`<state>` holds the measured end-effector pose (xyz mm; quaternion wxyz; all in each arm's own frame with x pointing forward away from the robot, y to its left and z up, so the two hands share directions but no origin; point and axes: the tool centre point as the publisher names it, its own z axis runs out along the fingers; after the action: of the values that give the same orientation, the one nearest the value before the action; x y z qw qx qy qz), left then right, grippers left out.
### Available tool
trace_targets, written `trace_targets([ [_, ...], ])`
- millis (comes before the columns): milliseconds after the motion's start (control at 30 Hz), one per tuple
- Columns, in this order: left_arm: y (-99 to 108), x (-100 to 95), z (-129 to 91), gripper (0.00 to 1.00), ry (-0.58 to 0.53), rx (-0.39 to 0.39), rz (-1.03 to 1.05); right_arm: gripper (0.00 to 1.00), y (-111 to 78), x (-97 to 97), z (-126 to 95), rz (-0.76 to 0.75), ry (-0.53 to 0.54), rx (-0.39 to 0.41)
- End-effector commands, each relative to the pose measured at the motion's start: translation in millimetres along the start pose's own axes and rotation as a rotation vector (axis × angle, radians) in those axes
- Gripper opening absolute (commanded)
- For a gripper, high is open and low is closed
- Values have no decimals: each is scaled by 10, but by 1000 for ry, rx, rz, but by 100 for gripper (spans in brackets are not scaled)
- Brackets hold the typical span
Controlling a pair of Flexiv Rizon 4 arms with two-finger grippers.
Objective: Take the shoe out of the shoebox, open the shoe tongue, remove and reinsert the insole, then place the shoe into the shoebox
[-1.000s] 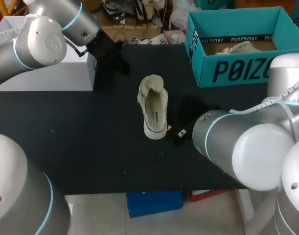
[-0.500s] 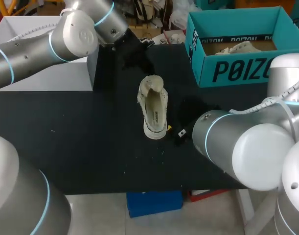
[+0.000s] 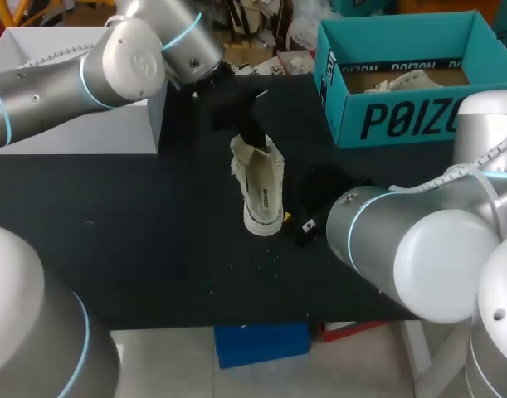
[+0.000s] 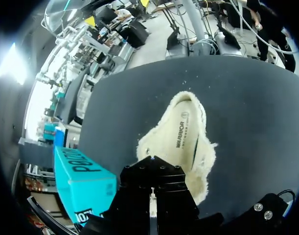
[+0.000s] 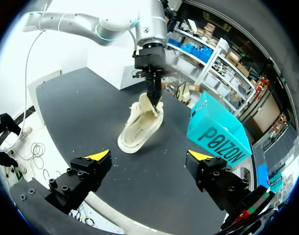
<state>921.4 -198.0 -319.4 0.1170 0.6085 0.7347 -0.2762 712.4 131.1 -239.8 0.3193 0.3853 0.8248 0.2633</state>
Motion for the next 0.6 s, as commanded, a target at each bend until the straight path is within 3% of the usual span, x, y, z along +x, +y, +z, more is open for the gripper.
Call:
trace_targets([
  [33, -134, 170, 4, 0, -28, -44, -3, 100, -11, 11, -9, 1, 0, -3],
  [267, -142, -3, -357, 0, -88, -94, 45, 100, -11, 11, -9, 1, 0, -3],
  [400, -54, -91, -576, 0, -106, -163, 71, 100, -11, 11, -9, 1, 0, -3],
  [600, 268, 23, -531, 0, -66, -217, 12, 100, -11, 11, -9, 1, 0, -3],
])
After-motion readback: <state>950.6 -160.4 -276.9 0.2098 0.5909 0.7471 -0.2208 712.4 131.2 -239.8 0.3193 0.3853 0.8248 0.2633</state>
